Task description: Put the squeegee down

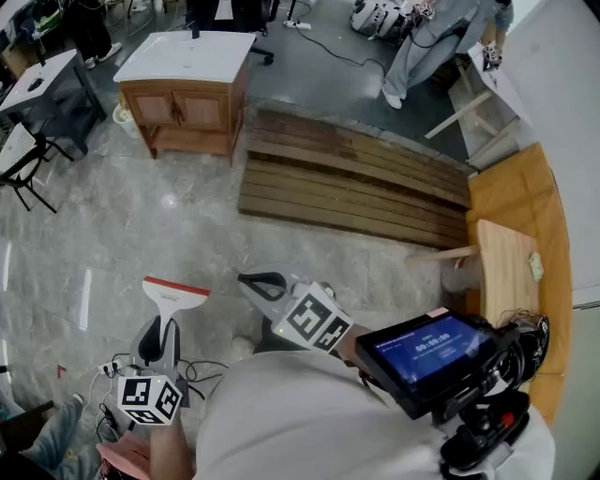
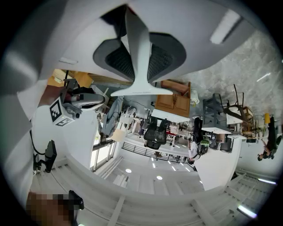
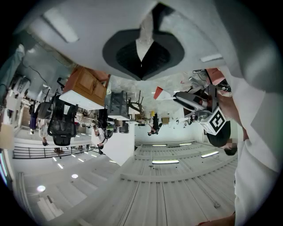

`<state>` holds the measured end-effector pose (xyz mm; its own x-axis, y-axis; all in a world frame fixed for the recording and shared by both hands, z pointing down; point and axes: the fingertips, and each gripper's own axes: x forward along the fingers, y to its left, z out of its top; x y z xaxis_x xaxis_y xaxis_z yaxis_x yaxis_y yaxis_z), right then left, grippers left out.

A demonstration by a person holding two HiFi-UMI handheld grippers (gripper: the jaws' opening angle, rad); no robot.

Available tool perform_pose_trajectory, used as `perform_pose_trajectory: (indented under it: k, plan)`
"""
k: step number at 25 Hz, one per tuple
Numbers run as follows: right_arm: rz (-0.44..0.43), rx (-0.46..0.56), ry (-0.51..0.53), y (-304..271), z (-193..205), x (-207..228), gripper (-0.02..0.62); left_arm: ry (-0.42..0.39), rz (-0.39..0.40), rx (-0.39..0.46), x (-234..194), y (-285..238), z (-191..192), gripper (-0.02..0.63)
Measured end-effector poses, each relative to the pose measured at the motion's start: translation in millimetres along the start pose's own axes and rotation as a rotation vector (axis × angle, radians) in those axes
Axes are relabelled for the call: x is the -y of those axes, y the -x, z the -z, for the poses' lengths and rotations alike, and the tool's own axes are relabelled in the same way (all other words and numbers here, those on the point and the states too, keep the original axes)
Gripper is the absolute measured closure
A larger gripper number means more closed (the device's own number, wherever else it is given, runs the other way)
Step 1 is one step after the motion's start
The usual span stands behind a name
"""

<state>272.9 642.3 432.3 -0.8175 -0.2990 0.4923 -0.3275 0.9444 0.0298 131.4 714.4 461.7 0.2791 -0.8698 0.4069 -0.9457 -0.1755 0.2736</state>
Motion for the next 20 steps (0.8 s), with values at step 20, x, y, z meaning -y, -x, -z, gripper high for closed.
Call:
perform_pose_trajectory:
  k: [20]
  plan:
    - [-0.061,0.08,0.074,-109,-67,202,0.549,-0.037,-0.098,-0.006,-76,-174,-142,0.506]
